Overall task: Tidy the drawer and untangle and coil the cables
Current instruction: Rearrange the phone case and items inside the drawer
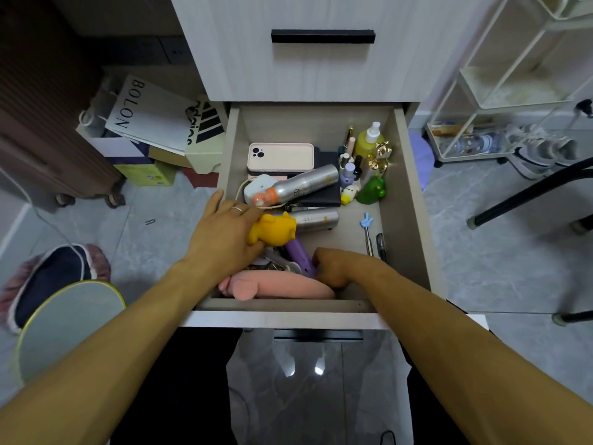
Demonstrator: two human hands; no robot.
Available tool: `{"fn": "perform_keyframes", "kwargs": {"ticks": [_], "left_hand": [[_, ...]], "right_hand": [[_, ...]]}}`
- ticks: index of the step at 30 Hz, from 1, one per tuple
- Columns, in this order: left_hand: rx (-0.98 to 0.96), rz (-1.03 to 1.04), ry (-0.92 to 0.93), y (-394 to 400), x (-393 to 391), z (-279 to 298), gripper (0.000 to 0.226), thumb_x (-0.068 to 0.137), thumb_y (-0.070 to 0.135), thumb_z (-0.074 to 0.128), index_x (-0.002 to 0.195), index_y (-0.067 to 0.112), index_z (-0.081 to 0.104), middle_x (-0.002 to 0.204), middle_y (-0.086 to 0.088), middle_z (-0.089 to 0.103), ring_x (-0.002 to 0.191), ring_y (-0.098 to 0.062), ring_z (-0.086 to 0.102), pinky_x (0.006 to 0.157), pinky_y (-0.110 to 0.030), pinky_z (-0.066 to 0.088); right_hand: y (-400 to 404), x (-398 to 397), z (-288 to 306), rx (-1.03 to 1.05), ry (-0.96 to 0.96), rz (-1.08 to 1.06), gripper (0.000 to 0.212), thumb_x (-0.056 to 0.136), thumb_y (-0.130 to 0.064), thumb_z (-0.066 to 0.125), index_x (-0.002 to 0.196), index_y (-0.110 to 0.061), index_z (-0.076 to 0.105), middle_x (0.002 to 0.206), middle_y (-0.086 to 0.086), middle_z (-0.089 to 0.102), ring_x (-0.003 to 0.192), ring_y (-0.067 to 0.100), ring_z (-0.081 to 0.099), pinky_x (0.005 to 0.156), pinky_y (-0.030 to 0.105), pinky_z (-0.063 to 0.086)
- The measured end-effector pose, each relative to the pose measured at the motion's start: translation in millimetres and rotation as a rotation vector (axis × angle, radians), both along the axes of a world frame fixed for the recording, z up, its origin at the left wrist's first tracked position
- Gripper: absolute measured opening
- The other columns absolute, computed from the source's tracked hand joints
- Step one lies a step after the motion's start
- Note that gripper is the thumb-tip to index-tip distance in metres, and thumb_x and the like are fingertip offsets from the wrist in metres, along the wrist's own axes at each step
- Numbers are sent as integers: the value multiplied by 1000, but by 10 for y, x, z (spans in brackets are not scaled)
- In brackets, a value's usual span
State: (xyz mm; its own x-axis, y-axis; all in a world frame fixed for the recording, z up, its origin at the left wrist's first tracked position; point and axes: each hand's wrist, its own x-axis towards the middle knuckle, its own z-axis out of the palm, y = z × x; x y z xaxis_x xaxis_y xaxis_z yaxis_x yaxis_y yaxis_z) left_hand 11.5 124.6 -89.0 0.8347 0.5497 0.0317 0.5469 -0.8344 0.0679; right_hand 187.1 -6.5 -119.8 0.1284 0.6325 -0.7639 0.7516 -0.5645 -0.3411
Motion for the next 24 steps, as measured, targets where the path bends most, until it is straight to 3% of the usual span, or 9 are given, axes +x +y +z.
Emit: {"fn": "perform_keyframes", "kwargs": {"ticks": [5, 12, 16, 18, 21, 24], "left_hand": [[-7, 37, 18, -98, -19, 56, 64, 64, 55, 55, 117, 20, 64, 100, -6, 69, 107, -29, 58, 118, -44, 9], [-20, 43, 38, -111, -34, 42, 57, 66, 56, 57, 111, 23, 65, 99, -2, 69, 107, -26, 58, 119, -43, 5], [-62, 63, 17, -133, -28, 83, 57, 68, 54, 54, 114, 24, 64, 101, -1, 70, 107, -25, 59, 120, -41, 6], [-106, 84, -41, -155, -38, 114, 57, 68, 53, 55, 117, 24, 64, 102, -2, 70, 107, -24, 60, 119, -38, 5], [-191, 119, -138, -173, -65, 119, 56, 70, 58, 55, 118, 30, 62, 96, 0, 72, 102, -21, 63, 120, -37, 7], [-220, 107, -116, -248, -81, 151, 55, 74, 69, 49, 114, 35, 63, 89, 5, 72, 93, -17, 64, 116, -34, 12]], "right_hand": [[-1, -48, 26, 74, -154, 76, 39, 94, -21, 57, 127, -5, 44, 125, 18, 54, 109, 32, 55, 80, 36, 42], [-92, 93, 109, 71, -250, 80, 35, 94, -31, 59, 118, -6, 57, 116, 15, 59, 104, 30, 59, 82, 34, 46], [-220, 319, 161, 8, -318, 22, 29, 92, -26, 61, 115, -8, 58, 116, 13, 61, 102, 27, 59, 88, 35, 49], [-273, 371, 206, 24, -276, -23, 34, 92, -23, 61, 122, -9, 56, 123, 14, 58, 108, 28, 58, 90, 35, 48], [-288, 310, 336, 224, -121, -119, 48, 91, -17, 60, 137, -12, 48, 137, 12, 52, 122, 26, 52, 99, 34, 44], [-262, 172, 481, 474, 118, -246, 54, 87, -8, 61, 138, -18, 46, 135, 3, 54, 111, 14, 52, 86, 24, 43]]}}
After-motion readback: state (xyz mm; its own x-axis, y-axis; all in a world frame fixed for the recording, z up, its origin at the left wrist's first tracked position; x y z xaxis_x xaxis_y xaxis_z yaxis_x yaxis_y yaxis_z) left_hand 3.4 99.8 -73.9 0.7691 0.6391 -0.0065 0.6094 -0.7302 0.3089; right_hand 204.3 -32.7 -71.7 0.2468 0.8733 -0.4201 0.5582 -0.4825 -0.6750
